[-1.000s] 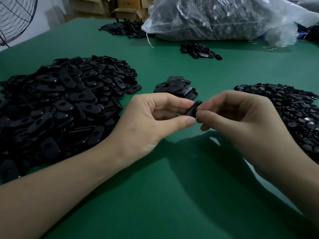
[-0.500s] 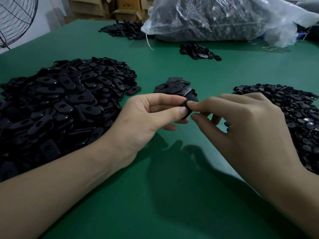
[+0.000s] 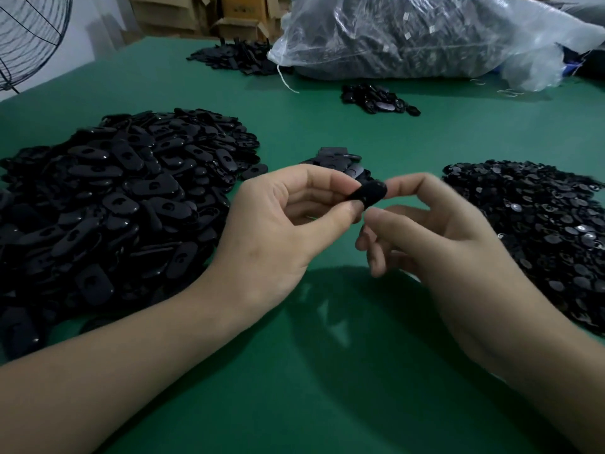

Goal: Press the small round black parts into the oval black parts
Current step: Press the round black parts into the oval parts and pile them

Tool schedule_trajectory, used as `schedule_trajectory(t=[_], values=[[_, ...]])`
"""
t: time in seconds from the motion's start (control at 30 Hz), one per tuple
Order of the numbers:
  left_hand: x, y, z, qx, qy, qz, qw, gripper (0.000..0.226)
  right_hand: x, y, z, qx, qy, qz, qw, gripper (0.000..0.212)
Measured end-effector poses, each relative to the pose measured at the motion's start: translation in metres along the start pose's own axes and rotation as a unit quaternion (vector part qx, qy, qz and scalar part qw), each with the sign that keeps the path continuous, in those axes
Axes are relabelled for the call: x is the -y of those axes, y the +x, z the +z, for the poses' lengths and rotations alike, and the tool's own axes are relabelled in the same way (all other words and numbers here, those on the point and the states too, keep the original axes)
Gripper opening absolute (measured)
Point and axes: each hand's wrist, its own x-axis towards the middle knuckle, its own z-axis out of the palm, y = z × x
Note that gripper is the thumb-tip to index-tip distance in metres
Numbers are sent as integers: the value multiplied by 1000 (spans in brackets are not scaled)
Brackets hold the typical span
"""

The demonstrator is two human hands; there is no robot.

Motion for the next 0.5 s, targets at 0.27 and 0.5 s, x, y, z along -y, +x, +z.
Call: schedule_trajectory(t=[0.27, 0.5], values=[[0, -3, 3, 2, 73, 67, 995, 19, -2, 1, 1, 60, 159, 58, 984, 17], [-2, -4, 3, -5, 94, 88, 992, 19, -4, 4, 1, 70, 185, 64, 978, 9]])
